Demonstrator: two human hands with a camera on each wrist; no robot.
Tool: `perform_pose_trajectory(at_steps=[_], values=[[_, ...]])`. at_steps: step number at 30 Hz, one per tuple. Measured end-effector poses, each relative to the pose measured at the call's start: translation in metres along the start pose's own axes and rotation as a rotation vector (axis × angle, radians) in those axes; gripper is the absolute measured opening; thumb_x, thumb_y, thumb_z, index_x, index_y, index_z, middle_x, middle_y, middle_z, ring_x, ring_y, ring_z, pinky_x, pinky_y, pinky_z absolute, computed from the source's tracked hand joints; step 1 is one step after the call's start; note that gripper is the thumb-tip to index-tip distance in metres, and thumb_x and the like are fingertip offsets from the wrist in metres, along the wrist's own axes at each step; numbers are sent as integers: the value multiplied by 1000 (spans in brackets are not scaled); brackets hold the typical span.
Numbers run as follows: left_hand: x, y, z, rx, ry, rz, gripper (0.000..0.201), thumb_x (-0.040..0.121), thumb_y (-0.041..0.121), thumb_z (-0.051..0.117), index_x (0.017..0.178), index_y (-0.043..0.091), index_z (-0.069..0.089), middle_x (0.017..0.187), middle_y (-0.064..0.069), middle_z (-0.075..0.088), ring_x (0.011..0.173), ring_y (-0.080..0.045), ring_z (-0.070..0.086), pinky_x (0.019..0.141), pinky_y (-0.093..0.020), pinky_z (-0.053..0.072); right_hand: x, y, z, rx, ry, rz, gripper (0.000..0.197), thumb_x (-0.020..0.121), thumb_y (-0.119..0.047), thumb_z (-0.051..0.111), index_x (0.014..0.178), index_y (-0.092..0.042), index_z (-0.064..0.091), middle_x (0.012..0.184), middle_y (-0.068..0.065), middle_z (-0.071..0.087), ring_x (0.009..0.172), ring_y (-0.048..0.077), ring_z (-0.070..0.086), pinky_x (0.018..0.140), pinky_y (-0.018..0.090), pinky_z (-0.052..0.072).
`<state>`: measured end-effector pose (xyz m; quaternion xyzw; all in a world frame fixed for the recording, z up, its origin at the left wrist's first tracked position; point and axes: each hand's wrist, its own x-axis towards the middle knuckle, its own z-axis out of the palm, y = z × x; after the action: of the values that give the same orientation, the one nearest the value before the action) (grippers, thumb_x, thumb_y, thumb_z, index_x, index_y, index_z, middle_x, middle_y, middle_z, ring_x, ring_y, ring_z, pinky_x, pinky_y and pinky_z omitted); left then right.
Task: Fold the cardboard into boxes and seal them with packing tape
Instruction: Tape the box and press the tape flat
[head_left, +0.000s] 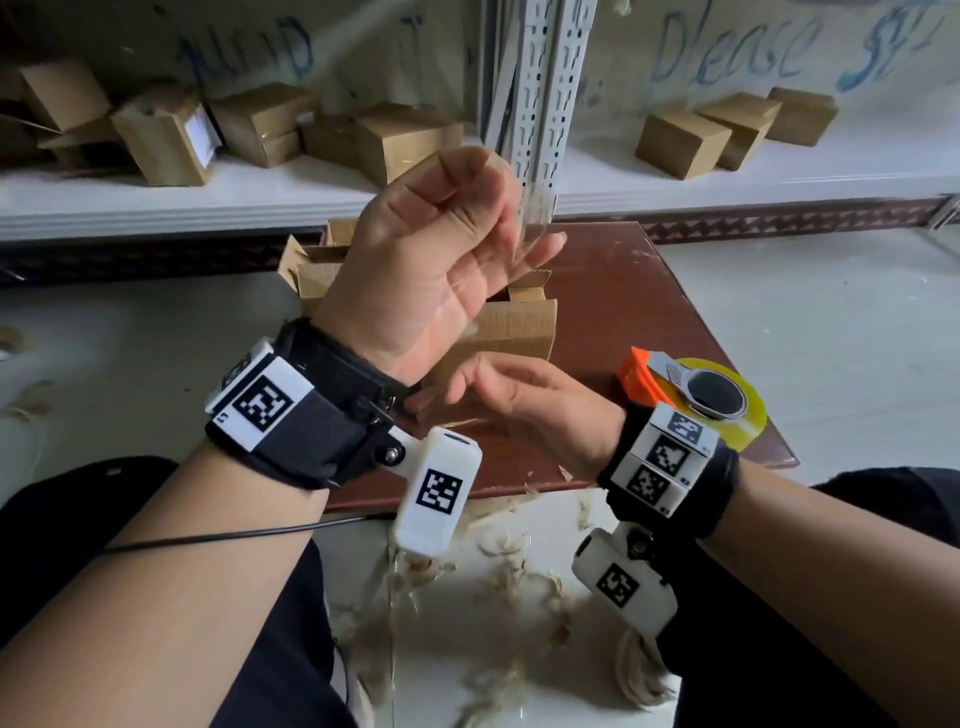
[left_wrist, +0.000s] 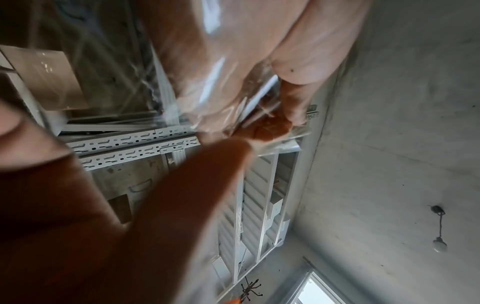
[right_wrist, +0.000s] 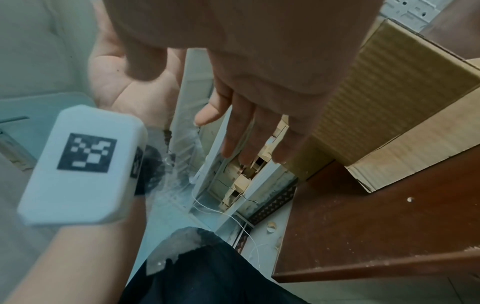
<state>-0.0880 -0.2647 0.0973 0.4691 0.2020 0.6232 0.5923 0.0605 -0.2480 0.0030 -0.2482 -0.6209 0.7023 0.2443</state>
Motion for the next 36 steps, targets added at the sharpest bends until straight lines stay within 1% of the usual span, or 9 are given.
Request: perform_pose_trajectory(at_steps=[1, 3, 6, 11, 17, 20, 23, 30, 36], values=[[0, 0, 0, -9, 6, 3, 13, 103, 4, 47, 94, 5, 55, 79, -8, 51, 74, -18, 48, 109, -63, 43, 0, -1, 1, -3, 12, -13, 39, 93, -43, 72, 99, -5, 64, 122, 34, 66, 118, 53, 60, 112, 62, 43], [0, 2, -1, -24, 8, 16, 8, 99, 8, 54, 93, 6, 57, 77, -7, 51, 73, -18, 47, 107, -61, 44, 2, -5, 1, 22, 46, -4, 16, 90, -16, 73, 89, -6, 60, 98, 24, 72, 87, 33, 72, 85, 38, 59], [0, 6, -6, -33, 0, 43, 8, 94, 13, 59, 89, 8, 61, 76, -7, 50, 73, -18, 45, 106, -59, 46, 6, -7, -1, 63, 46, -3, 17, 83, -1, 73, 88, -7, 58, 84, 11, 64, 71, 12, 64, 71, 19, 54], [1, 7, -14, -74, 11, 74, 10, 93, 16, 60, 87, 10, 63, 73, -3, 49, 72, -18, 41, 104, -56, 48, 9, -6, -3, 78, 14, 39, 24, 84, 2, 75, 105, -9, 68, 84, 5, 64, 75, 12, 61, 76, 18, 54], [3, 7, -26, -159, 49, 89, 10, 92, 16, 62, 87, 11, 69, 75, -2, 54, 73, -17, 48, 101, -48, 48, 1, -12, 3, 153, -10, 124, 6, 88, -10, 72, 83, -12, 69, 84, 12, 66, 75, 26, 58, 65, 22, 54], [4, 5, -30, -187, 70, 94, 12, 92, 15, 62, 86, 11, 71, 75, -3, 55, 72, -16, 52, 100, -46, 49, 2, -14, 4, 275, -35, 147, 10, 93, -6, 66, 86, -11, 61, 108, 20, 72, 94, 33, 64, 81, 35, 57], [4, 6, -32, -181, 83, 98, 13, 92, 15, 62, 85, 12, 72, 75, -2, 56, 72, -16, 52, 100, -46, 49, 3, -19, -3, 322, -46, 109, 10, 92, -4, 64, 91, -11, 58, 104, 23, 74, 99, 35, 70, 92, 42, 56], [3, 5, -30, -185, 124, 89, 31, 106, 12, 44, 86, 12, 67, 75, -1, 57, 72, -15, 54, 100, -47, 50, 4, -15, -2, 154, -59, 112, 34, 90, -6, 70, 124, -7, 69, 100, 7, 76, 92, 21, 71, 89, 29, 59], [2, 6, -33, -176, 161, 85, 26, 106, 13, 46, 87, 12, 63, 77, -1, 56, 73, -14, 54, 100, -47, 50, 4, -13, -1, -8, -41, 163, 6, 96, -3, 67, 94, -2, 72, 79, 1, 73, 64, 6, 66, 62, 16, 53]])
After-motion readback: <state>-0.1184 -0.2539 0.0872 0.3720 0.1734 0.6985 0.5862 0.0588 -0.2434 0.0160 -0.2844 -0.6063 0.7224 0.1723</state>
